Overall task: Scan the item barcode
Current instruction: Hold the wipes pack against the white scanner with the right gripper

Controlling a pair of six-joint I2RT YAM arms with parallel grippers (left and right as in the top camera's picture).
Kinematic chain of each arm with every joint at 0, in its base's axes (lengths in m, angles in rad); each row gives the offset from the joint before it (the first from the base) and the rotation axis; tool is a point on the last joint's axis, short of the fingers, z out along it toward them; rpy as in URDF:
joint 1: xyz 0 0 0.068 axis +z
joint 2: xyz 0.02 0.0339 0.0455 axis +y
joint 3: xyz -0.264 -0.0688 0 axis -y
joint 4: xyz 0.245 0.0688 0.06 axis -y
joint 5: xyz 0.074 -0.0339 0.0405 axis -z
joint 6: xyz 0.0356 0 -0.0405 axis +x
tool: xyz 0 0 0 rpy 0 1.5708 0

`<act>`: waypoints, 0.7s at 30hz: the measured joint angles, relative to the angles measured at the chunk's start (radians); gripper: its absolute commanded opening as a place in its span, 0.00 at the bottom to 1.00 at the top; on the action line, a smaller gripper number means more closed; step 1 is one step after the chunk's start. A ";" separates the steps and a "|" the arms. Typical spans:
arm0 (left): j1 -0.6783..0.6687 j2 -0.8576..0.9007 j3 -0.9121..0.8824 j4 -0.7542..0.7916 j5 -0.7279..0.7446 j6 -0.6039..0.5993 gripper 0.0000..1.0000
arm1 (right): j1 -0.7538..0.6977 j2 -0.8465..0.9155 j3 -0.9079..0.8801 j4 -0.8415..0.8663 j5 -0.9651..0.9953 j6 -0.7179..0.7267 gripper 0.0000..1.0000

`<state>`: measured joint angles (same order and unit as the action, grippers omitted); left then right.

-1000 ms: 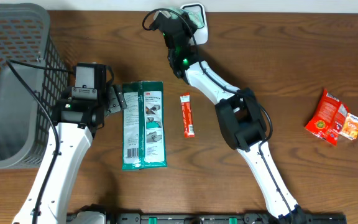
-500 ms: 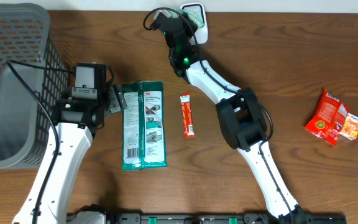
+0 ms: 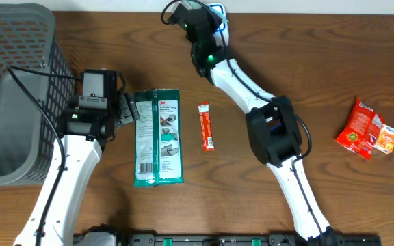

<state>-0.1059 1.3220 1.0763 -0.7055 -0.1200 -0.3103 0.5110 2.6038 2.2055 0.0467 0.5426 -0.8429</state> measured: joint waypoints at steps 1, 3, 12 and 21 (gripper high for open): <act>0.000 0.000 0.000 0.000 0.000 0.000 0.87 | -0.006 0.000 0.000 -0.012 -0.009 0.003 0.01; 0.000 0.000 0.000 0.000 0.000 0.000 0.86 | -0.014 0.000 0.000 -0.019 -0.015 0.008 0.01; 0.000 0.000 0.000 0.000 0.000 0.000 0.86 | -0.017 0.000 0.000 0.030 -0.023 0.029 0.01; 0.000 0.000 0.000 0.000 0.000 0.000 0.86 | -0.017 -0.027 -0.003 -0.003 -0.002 0.081 0.01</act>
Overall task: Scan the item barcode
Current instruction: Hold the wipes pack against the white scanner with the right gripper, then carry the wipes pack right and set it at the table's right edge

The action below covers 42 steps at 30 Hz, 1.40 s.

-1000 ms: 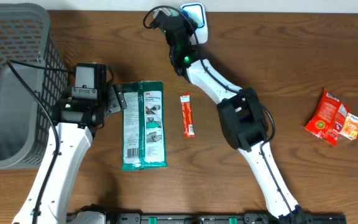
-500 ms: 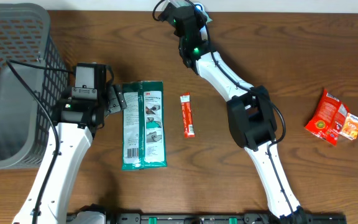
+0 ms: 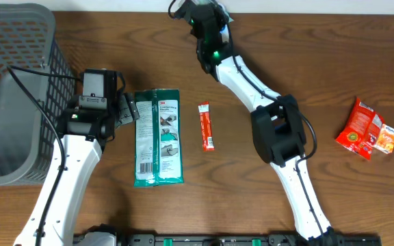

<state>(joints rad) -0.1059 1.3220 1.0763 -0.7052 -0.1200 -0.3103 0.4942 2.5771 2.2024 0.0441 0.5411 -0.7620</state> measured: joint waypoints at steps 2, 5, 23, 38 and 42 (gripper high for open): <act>0.000 0.000 0.000 0.000 0.000 0.000 0.86 | 0.000 -0.062 -0.003 -0.095 0.000 0.064 0.01; 0.000 0.000 0.000 0.001 0.000 0.000 0.86 | 0.000 -0.193 -0.005 -0.349 0.003 0.169 0.01; 0.000 0.000 0.000 0.001 0.000 0.000 0.86 | -0.235 -0.607 0.005 -1.429 -0.397 0.692 0.01; 0.000 0.000 0.000 -0.001 0.000 0.000 0.86 | -0.646 -0.618 -0.587 -1.158 -0.493 0.814 0.09; 0.000 0.001 0.000 0.000 0.000 0.000 0.87 | -0.711 -0.618 -0.688 -1.058 -0.491 0.820 0.51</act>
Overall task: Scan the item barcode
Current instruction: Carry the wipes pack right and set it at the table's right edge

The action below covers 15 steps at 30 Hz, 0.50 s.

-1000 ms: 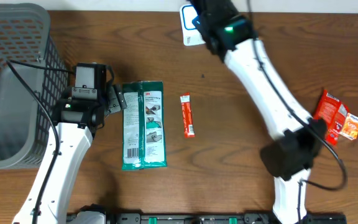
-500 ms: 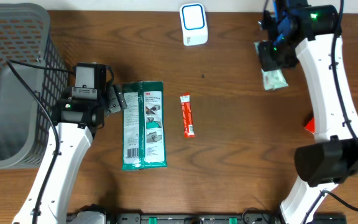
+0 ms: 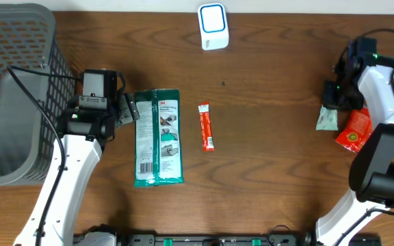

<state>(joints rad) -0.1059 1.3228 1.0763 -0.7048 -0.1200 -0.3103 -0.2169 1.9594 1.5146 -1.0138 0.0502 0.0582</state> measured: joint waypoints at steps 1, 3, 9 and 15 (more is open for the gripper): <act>0.000 0.000 0.000 -0.001 0.000 0.000 0.86 | -0.005 0.000 -0.013 0.008 -0.001 -0.003 0.66; 0.000 0.000 0.000 -0.001 0.000 0.000 0.86 | -0.011 0.000 -0.026 0.012 0.002 0.002 0.81; 0.000 0.000 0.000 -0.001 0.000 0.000 0.87 | -0.011 0.000 -0.026 0.013 0.028 0.008 0.74; 0.000 0.000 0.000 -0.001 0.000 0.000 0.86 | -0.005 0.000 -0.027 0.014 -0.135 0.022 0.04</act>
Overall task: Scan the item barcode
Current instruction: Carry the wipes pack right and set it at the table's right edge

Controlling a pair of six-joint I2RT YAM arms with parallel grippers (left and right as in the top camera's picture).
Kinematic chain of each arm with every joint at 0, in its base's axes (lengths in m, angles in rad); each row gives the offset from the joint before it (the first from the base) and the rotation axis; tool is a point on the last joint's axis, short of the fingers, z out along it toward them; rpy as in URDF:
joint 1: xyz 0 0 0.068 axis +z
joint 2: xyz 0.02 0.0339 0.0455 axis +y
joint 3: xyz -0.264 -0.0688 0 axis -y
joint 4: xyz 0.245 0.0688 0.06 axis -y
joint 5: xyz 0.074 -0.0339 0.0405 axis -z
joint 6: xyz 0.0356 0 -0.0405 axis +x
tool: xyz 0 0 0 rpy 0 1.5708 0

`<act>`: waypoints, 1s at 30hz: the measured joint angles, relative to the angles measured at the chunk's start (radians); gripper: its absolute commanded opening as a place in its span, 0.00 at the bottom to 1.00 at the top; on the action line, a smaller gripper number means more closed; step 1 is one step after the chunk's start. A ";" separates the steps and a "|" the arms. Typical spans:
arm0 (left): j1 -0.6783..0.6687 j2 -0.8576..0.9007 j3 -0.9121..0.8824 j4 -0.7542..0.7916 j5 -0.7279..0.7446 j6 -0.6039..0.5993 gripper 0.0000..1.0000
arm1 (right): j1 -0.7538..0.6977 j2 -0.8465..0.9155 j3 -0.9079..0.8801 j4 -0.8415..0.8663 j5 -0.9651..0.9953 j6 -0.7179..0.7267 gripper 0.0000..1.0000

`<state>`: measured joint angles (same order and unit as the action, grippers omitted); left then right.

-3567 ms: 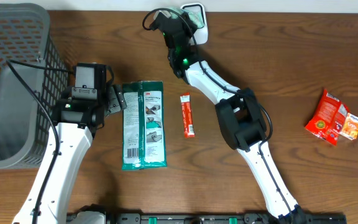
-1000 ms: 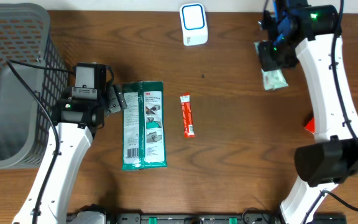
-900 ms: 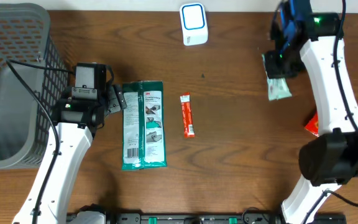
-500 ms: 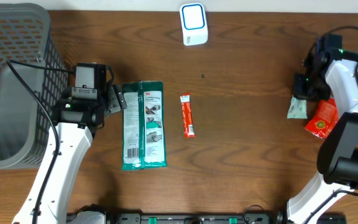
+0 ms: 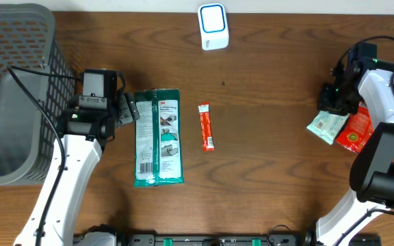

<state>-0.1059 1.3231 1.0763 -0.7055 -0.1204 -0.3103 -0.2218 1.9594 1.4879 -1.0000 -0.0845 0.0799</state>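
The white scanner with a blue face stands at the table's far edge, in the middle. My right gripper is at the far right, just above a pale green packet that lies flat beside a red pouch. Whether its fingers still grip the packet is hidden. A green wipes package and a red stick pack lie mid-table. My left gripper rests open at the wipes package's upper left edge.
A grey mesh basket fills the far left of the table. The right arm covers part of the red pouch. Bare wood lies between the stick pack and the right arm.
The pale green packet was narrow and tilted under my right gripper; it now lies flat and slightly lower, beside the red pouch. The left arm has not moved.
My right gripper was at the scanner at the table's far edge, covering it, and stayed there a moment later. Then it was at the far right with a pale green packet beneath it. That packet now lies flat by the red pouch.
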 measured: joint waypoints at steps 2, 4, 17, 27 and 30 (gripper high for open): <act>0.000 0.000 0.000 0.000 0.000 0.000 0.86 | 0.010 0.000 -0.006 0.017 -0.033 0.008 0.05; 0.000 0.000 0.000 0.000 0.000 0.000 0.87 | 0.029 0.000 -0.033 0.068 -0.054 0.008 0.07; 0.000 0.000 0.000 0.000 0.000 0.000 0.87 | 0.055 -0.001 -0.220 0.168 0.206 0.039 0.09; 0.000 0.000 0.000 0.000 0.000 0.000 0.87 | 0.002 -0.001 -0.213 0.158 0.211 0.043 0.20; 0.000 0.000 0.000 0.000 0.000 0.000 0.87 | 0.002 -0.001 -0.182 0.120 0.121 0.047 0.27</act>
<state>-0.1059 1.3231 1.0763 -0.7059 -0.1204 -0.3103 -0.2203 1.9587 1.3064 -0.8799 0.0360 0.1268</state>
